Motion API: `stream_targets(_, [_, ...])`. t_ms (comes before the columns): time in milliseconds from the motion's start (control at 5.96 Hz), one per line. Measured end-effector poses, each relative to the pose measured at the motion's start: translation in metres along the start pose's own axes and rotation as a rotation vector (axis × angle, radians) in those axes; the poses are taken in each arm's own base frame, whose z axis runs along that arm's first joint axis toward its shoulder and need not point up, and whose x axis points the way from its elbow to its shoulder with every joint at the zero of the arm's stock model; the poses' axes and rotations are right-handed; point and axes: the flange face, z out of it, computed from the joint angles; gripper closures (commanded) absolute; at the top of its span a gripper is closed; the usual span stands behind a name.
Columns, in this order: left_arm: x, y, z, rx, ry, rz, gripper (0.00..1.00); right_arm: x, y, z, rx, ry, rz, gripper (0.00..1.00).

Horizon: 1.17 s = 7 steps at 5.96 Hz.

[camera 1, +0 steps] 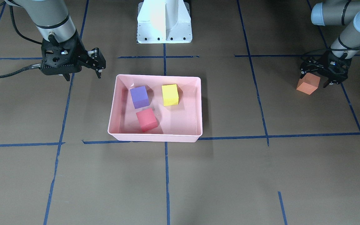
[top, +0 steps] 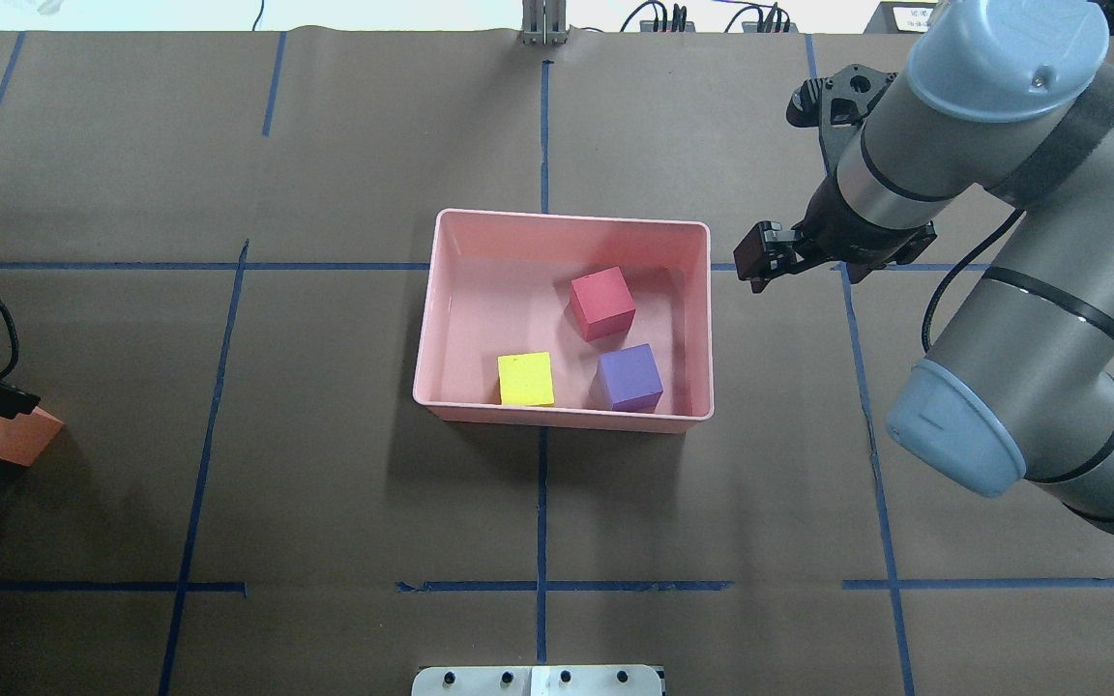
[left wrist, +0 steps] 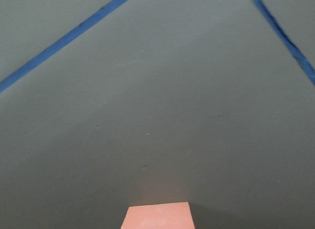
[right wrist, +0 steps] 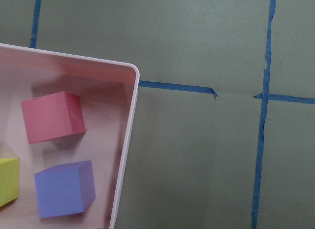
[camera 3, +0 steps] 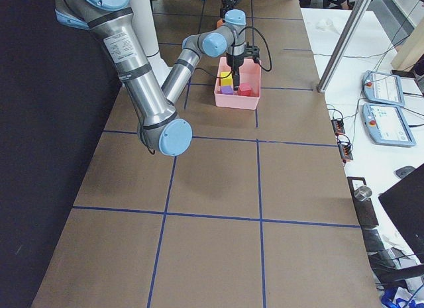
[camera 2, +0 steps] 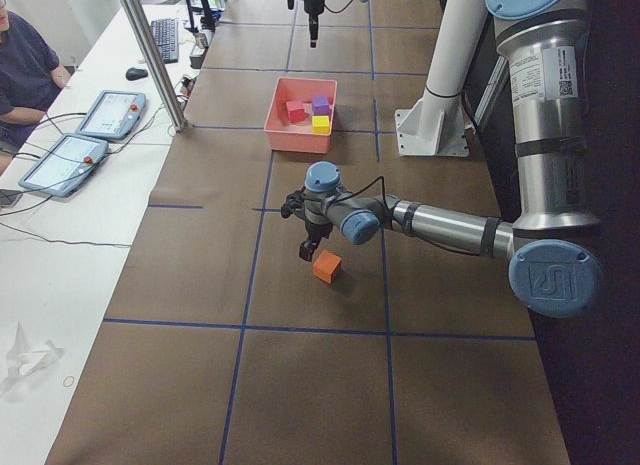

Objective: Place blocks into pink bin with both arms
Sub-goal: 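Lower the left gripper onto the orange cube while the right gripper withdraws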

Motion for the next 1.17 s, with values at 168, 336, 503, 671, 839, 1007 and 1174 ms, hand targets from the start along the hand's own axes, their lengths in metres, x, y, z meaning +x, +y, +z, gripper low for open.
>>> stream_targets(168, [-0.003,0.002,0.004,0.006,0.003,-0.016,0.00,0.001,0.000,0.001,-0.001,0.001,-0.001,0.00])
stream_targets(336, [-0.005,0.004,0.008,0.003,0.003,-0.023,0.00,0.002,0.000,0.001,-0.001,0.002,0.000,0.00])
stream_targets(503, [-0.007,0.006,0.012,-0.005,0.004,-0.028,0.00,0.003,0.000,0.002,-0.002,0.002,0.000,0.00])
stream_targets(671, [-0.009,0.008,0.016,-0.015,0.004,-0.032,0.00,0.003,0.000,0.002,-0.002,0.003,0.000,0.00])
stream_targets(839, [-0.011,0.010,0.021,-0.025,0.003,-0.036,0.00,0.004,0.001,0.003,-0.004,0.005,0.001,0.00])
stream_targets(1007, [-0.013,0.013,0.026,-0.038,0.002,-0.039,0.00,0.006,0.002,0.005,-0.007,0.008,0.003,0.00])
stream_targets(1174, [-0.012,0.015,0.035,-0.055,0.004,-0.040,0.00,0.006,0.002,0.006,-0.009,0.009,0.004,0.00])
